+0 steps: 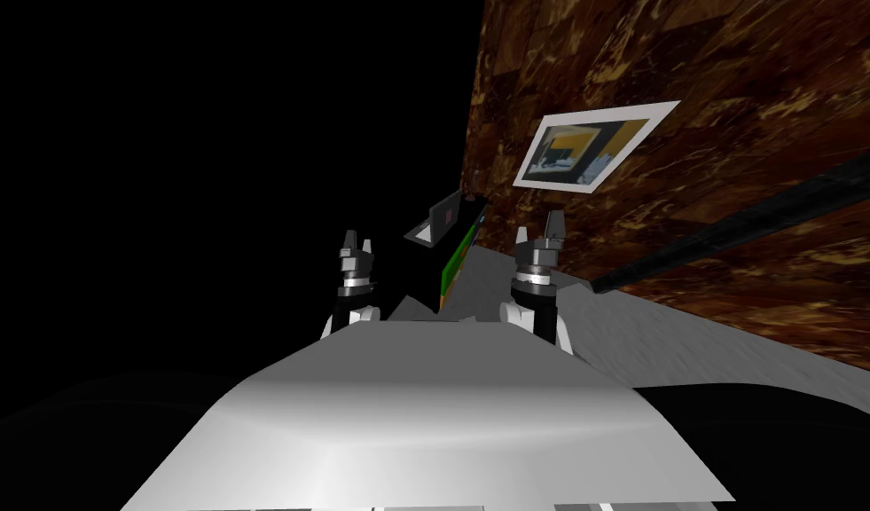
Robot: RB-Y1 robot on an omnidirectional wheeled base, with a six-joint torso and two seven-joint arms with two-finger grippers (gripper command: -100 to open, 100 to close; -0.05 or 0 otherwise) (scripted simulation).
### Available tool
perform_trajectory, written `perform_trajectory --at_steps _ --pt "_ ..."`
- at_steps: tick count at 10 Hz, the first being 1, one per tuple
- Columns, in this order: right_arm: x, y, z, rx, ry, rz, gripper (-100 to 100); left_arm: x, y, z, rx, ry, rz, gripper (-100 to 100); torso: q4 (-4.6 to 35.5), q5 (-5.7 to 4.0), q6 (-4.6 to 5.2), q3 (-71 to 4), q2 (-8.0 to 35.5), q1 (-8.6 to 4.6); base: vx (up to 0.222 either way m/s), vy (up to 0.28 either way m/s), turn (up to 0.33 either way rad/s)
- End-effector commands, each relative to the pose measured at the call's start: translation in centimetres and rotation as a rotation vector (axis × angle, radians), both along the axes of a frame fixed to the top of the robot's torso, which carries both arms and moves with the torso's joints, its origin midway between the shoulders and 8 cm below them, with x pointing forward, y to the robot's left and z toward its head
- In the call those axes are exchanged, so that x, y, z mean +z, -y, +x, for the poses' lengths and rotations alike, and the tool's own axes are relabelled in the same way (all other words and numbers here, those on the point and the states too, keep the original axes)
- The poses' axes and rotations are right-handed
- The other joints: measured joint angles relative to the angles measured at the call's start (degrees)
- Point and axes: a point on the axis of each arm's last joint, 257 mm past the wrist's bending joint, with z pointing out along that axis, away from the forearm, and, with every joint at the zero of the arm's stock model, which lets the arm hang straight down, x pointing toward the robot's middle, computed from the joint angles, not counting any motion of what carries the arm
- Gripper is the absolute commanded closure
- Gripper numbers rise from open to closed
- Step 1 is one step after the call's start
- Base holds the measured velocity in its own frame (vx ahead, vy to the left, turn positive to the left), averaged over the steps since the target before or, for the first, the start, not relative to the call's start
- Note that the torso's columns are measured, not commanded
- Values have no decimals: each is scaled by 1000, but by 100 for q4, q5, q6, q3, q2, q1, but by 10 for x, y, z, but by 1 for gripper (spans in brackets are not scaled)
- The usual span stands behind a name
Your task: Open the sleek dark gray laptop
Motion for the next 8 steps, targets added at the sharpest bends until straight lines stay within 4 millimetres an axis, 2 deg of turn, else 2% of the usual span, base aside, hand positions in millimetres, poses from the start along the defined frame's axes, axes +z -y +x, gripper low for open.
perform_trajectory --at_steps 1,8 --pt "0 0 0 0 0 0 0 0 0 0 0 0 0 0 235 0 0 -467 232 0 0 0 0" --pt "0 0 0 0 0 0 0 0 0 0 0 0 0 0 3114 0 0 -6227 3116 0 0 0 0"
